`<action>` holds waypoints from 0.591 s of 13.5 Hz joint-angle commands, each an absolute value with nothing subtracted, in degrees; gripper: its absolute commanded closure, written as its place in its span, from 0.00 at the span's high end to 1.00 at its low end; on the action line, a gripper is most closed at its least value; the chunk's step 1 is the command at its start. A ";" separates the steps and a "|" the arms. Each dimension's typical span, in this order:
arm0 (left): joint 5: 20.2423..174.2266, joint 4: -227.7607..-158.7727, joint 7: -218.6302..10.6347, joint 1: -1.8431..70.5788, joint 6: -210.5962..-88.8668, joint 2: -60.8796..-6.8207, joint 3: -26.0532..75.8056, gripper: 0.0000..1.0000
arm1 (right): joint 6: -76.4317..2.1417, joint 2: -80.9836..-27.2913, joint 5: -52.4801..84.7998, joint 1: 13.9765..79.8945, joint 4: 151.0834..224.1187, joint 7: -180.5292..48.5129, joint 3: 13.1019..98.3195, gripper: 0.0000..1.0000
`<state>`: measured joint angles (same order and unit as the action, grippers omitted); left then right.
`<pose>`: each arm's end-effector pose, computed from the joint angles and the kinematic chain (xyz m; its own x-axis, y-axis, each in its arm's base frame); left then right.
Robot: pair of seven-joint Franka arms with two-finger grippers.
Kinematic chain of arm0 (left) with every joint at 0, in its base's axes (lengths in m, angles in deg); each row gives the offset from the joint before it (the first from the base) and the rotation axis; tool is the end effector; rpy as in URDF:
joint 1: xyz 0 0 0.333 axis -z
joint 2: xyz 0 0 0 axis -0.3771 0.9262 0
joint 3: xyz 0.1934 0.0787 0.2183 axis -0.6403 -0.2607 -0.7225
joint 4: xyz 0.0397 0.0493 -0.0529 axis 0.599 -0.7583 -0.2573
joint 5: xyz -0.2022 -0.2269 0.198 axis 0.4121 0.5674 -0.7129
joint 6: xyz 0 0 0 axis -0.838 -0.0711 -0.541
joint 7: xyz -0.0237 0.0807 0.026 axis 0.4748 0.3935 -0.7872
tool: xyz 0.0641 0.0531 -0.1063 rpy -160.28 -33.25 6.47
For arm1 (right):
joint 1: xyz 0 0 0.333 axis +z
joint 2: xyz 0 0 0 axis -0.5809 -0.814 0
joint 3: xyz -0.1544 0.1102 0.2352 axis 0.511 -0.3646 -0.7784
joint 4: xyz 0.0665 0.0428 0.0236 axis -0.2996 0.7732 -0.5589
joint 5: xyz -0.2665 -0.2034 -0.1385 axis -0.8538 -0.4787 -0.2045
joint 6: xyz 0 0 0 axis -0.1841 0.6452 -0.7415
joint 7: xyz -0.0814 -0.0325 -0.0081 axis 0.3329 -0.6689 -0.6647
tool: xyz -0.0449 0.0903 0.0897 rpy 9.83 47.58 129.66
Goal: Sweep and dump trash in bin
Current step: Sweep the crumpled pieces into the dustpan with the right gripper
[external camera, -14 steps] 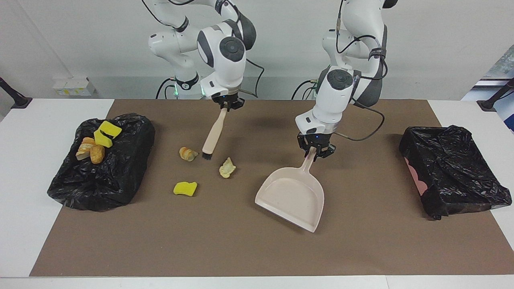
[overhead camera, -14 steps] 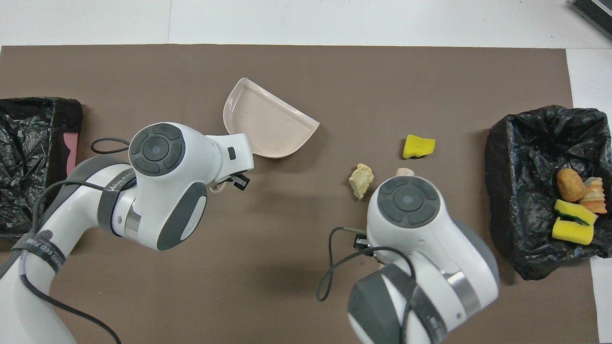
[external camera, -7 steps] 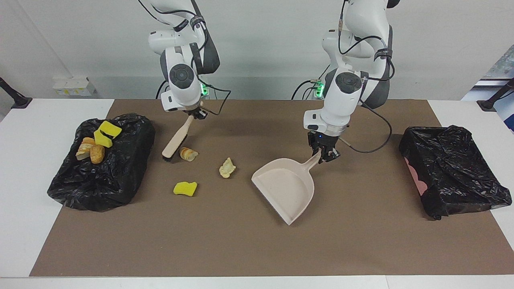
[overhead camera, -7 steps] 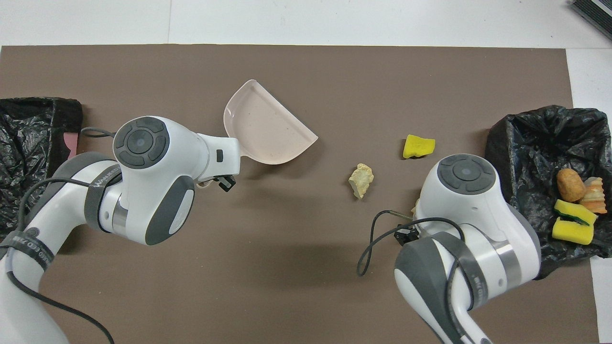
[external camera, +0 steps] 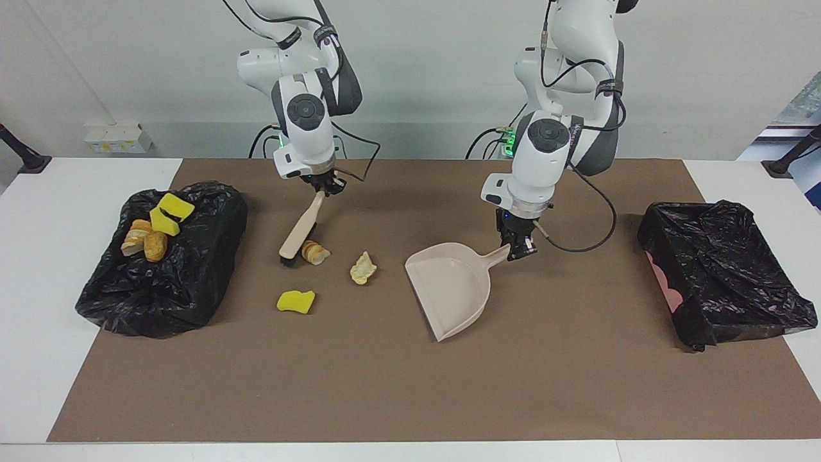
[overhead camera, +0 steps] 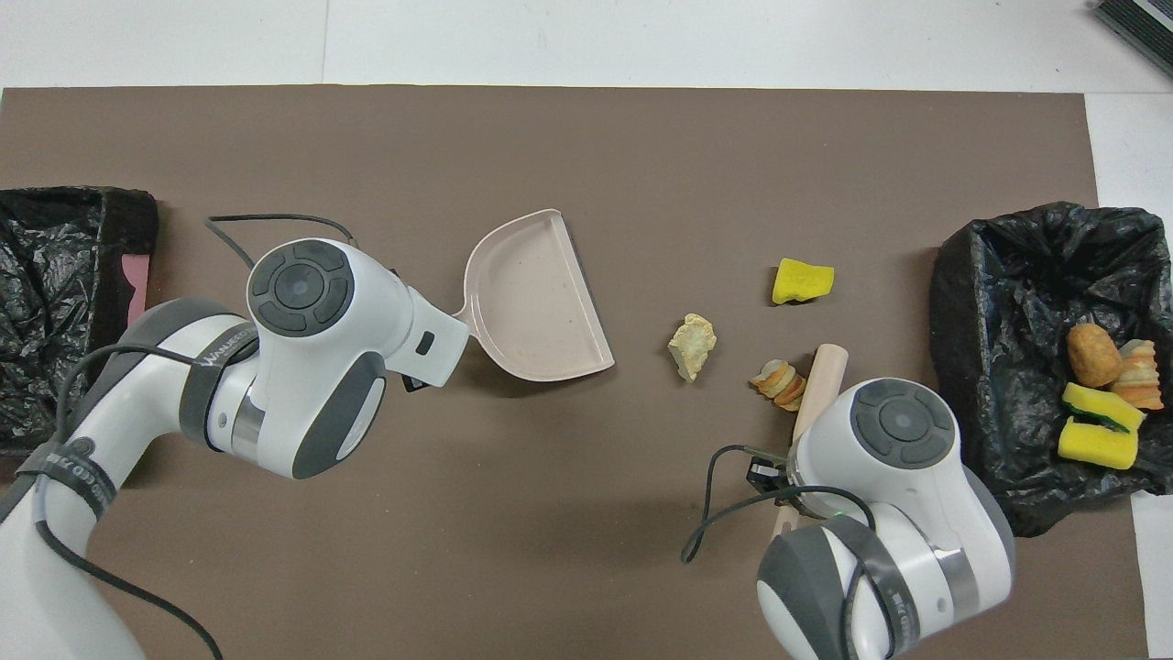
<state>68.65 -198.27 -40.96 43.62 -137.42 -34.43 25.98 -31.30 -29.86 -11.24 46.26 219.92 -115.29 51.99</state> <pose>0.5105 -0.2399 0.3608 0.2581 -0.9661 0.0016 -0.9645 -0.2578 -0.0570 0.3846 0.1577 0.3442 0.9031 -0.3741 -0.2111 -0.3442 -0.9242 0.1651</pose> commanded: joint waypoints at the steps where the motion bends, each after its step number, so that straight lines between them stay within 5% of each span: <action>1: 65.43 -201.92 -40.39 44.47 -137.56 -36.79 25.80 0.00 | -31.60 -33.07 -8.64 50.17 216.48 -113.38 51.84 0.00; 8: 64.98 -204.83 -40.30 44.48 -137.82 -38.37 25.80 0.00 | -34.95 -44.06 -3.63 55.20 203.57 -106.45 51.13 0.00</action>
